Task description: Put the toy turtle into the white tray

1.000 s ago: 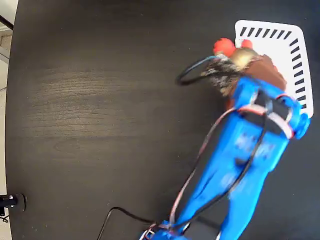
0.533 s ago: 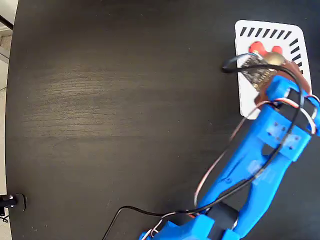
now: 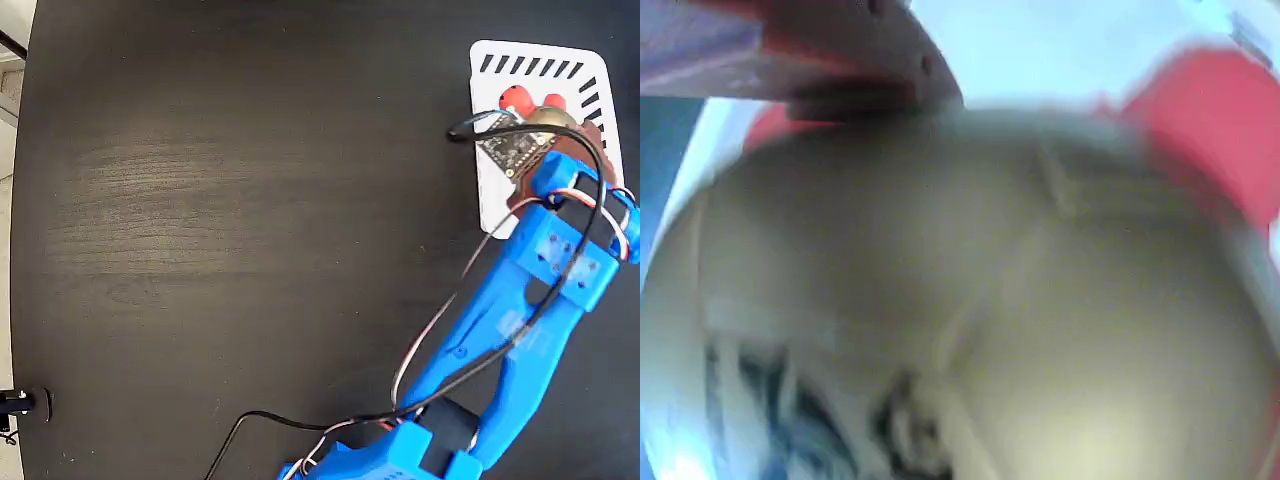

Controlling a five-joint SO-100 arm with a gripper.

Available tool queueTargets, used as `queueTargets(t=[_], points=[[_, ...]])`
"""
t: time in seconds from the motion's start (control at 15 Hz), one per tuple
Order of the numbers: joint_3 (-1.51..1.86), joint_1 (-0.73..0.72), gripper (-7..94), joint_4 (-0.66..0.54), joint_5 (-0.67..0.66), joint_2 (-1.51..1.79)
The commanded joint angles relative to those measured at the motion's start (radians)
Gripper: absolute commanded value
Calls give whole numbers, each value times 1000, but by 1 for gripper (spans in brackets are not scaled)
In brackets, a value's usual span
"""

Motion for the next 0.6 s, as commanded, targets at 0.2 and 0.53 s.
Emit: queueTargets(t=[0.2,0.53], points=[[25,12,57,-11,-2,60],[63,11,60,-18,5,114]])
